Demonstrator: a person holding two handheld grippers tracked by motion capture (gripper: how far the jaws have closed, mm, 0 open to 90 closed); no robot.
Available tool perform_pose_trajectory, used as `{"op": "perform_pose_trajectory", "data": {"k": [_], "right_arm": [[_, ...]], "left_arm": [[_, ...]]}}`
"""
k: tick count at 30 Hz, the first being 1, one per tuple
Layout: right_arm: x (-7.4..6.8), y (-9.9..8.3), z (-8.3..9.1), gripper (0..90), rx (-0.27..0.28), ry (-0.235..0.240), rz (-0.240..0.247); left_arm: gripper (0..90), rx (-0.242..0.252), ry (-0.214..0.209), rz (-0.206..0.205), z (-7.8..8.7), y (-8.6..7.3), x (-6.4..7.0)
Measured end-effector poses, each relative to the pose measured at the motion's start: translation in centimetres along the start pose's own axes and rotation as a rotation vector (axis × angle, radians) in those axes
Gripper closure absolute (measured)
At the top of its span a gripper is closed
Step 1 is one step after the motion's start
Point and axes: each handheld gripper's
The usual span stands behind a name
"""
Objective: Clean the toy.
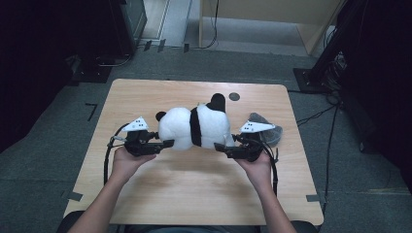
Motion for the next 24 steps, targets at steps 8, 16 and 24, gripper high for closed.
{"op": "perform_pose_trajectory", "data": {"k": [8,16,24], "right_arm": [[-1.3,0.1,-0.2,40.9,-0.049,-0.123,0.165],[-1.9,0.5,0.1,45.2,-0.058,-0.110,0.105],[-2.3,-0.5,0.2,46.3,-0.106,-0.088,0.076]], "left_arm": [[58.5,-0.026,-0.022,0.076,0.1,0.0,-0.6],[52.9,-0.112,-0.030,0.086,-0.4,-0.6,-0.2],[48.1,-0.130,-0.015,0.088,-1.0,-1.7,-0.8]]}}
Point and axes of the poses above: each handheld gripper's, and its own axes: z roughly backward along the jaws, y roughly out of its top, x roughly to its right, and after that the axes turned 5 degrees about z, right-handed
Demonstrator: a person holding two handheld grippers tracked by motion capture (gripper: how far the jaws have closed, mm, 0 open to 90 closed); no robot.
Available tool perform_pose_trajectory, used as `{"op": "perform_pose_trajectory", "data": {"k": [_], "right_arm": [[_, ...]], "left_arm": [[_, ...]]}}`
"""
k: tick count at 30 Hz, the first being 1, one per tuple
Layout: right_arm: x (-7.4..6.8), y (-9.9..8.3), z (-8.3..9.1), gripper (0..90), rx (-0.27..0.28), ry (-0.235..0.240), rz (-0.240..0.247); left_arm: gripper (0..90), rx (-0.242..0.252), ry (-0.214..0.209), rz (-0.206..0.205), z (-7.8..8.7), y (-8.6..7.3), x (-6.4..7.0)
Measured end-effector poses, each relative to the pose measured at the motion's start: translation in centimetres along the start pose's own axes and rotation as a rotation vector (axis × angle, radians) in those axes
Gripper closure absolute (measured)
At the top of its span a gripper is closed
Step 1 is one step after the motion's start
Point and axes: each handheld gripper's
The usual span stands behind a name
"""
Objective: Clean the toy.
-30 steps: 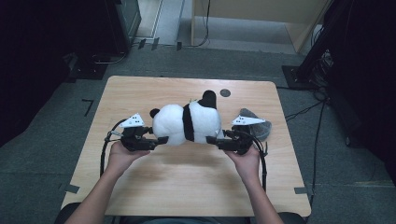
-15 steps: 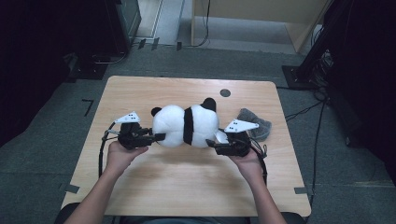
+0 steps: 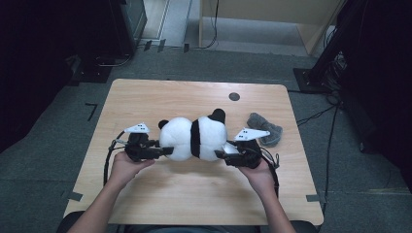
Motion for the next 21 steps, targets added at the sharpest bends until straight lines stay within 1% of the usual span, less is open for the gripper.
{"op": "perform_pose_trajectory", "data": {"k": [2,3,5,7,9,11,14,15,16,17,18,19,20,21], "right_arm": [[0.3,-0.4,-0.7,46.3,-0.023,-0.007,-0.009],[0.4,-0.5,-0.9,46.3,-0.022,-0.005,-0.012],[0.7,-0.6,-1.2,45.8,0.003,0.003,-0.025],[1.0,-0.6,-1.2,45.0,0.022,0.007,-0.038],[1.1,-0.7,-1.3,44.5,0.030,0.008,-0.038],[1.2,-0.7,-1.5,43.6,0.038,0.001,-0.028],[1.3,-0.7,-1.7,40.9,0.051,-0.029,-0.007],[1.4,-0.7,-1.8,40.0,0.054,-0.034,-0.002],[1.5,-0.7,-2.0,39.1,0.062,-0.039,0.006],[1.7,-0.8,-2.2,38.9,0.065,-0.048,0.010],[1.8,-0.8,-2.4,38.3,0.061,-0.056,0.013],[2.0,-0.9,-2.7,37.9,0.052,-0.070,0.020],[2.2,-0.9,-2.9,37.9,0.049,-0.074,0.022],[2.4,-0.8,-3.2,37.9,0.044,-0.071,0.014]], "left_arm": [[47.0,-0.007,0.022,-0.002,-0.4,-0.1,-0.4],[46.4,-0.004,0.022,0.006,-0.5,-0.1,-0.6],[44.8,0.004,0.013,0.031,-0.6,-0.1,-1.1],[43.2,0.010,0.021,0.031,-0.6,-0.1,-1.4],[40.9,0.030,0.040,0.017,-0.6,-0.2,-1.5],[38.7,0.052,0.061,0.000,-0.6,-0.2,-1.7],[35.8,0.071,0.073,-0.013,-0.6,-0.2,-2.0],[35.3,0.082,0.081,-0.027,-0.7,-0.3,-2.1],[35.4,0.091,0.106,-0.052,-0.8,-0.3,-2.2],[35.3,0.095,0.115,-0.054,-0.8,-0.3,-2.3],[35.1,0.108,0.122,-0.038,-0.9,-0.3,-2.5],[35.0,0.129,0.110,-0.023,-0.9,-0.2,-2.8],[35.0,0.151,0.095,-0.007,-0.9,-0.2,-2.9],[35.1,0.165,0.088,-0.002,-1.0,-0.2,-3.1]]}}
Point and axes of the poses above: each handheld gripper's, and its own axes: z roughly backward along the jaws, y roughly out of its top, x roughly to its right, and after that the axes turned 5 degrees about z, right-handed
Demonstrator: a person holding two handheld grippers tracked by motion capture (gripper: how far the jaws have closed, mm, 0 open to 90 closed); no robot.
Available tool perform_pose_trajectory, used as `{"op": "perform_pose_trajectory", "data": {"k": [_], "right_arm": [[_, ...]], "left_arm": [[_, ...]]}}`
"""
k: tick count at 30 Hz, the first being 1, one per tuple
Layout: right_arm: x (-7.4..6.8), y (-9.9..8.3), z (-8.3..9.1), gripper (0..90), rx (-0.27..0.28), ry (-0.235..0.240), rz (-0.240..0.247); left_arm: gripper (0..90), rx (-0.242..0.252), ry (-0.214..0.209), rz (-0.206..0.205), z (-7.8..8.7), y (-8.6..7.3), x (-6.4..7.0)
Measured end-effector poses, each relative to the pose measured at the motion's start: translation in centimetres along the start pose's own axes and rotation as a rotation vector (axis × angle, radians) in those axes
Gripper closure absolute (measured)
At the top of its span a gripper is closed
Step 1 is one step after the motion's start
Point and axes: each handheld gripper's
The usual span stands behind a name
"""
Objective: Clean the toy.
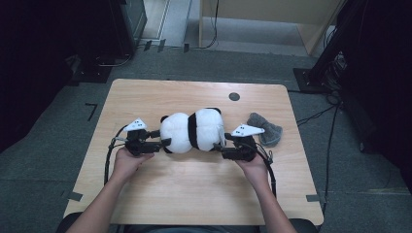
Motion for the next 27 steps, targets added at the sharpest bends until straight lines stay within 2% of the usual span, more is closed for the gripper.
{"op": "perform_pose_trajectory", "data": {"k": [4,7,14,23,27], "right_arm": [[0.4,0.2,-0.7,38.2,-0.004,0.000,-0.013],[0.4,0.3,-0.9,38.1,-0.006,0.001,-0.012],[0.8,0.4,-0.4,36.5,-0.002,-0.005,-0.015],[2.1,0.3,1.4,36.0,0.026,-0.029,-0.061],[2.5,0.2,1.5,36.0,0.007,-0.037,-0.064]], "left_arm": [[35.2,0.008,-0.005,-0.010,-0.2,0.0,-0.2],[35.1,-0.005,-0.005,-0.010,-0.2,0.2,-0.2],[33.6,-0.033,0.036,-0.085,0.3,0.7,0.5],[33.1,-0.029,0.020,-0.078,0.4,1.1,0.7],[33.2,-0.021,0.022,-0.077,0.4,1.3,0.7]]}}
Point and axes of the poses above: each handheld gripper's, and its own axes: z roughly backward along the jaws, y roughly out of its top, x roughly to its right, and after that the axes turned 5 degrees about z, right-handed
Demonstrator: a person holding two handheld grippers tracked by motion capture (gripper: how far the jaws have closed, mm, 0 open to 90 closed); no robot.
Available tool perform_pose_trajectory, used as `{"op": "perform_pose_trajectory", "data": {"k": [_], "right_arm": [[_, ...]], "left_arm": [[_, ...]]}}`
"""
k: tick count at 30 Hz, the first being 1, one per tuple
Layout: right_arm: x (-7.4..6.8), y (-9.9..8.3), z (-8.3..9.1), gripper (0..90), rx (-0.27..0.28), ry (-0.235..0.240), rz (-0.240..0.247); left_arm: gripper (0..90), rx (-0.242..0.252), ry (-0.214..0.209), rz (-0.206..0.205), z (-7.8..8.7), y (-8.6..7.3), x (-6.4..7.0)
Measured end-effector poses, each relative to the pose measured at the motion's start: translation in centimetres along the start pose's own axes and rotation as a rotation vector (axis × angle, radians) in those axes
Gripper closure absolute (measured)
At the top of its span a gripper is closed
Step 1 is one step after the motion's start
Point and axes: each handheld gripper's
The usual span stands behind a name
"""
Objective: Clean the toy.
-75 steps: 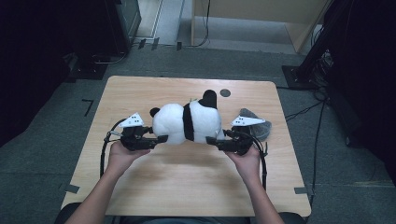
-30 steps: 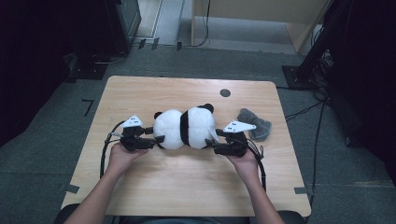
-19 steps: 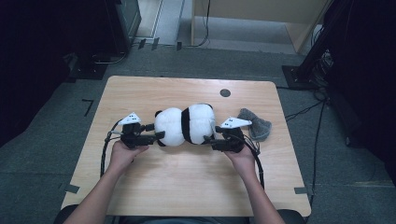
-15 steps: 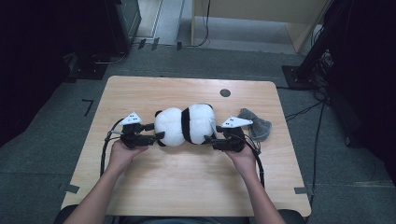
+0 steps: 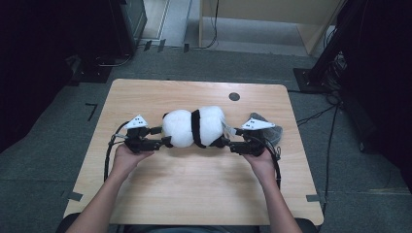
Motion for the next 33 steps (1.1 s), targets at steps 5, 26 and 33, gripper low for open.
{"op": "perform_pose_trajectory", "data": {"k": [5,26,33], "right_arm": [[0.5,0.0,0.3,36.0,0.001,-0.010,0.000],[7.4,-0.8,1.6,34.9,-0.029,-0.130,-0.028],[9.2,-2.2,1.8,33.2,-0.048,-0.145,-0.087]], "left_arm": [[32.8,-0.001,0.006,-0.026,0.2,0.9,0.3],[23.4,-0.008,-0.007,0.004,-2.3,3.9,-1.3],[13.3,-0.007,-0.003,0.010,-3.0,3.5,-2.1]]}}
Point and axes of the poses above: each handheld gripper's, and its own axes: z roughly backward along the jaws, y roughly out of its top, x roughly to its right, and after that the axes turned 5 degrees about z, right-handed
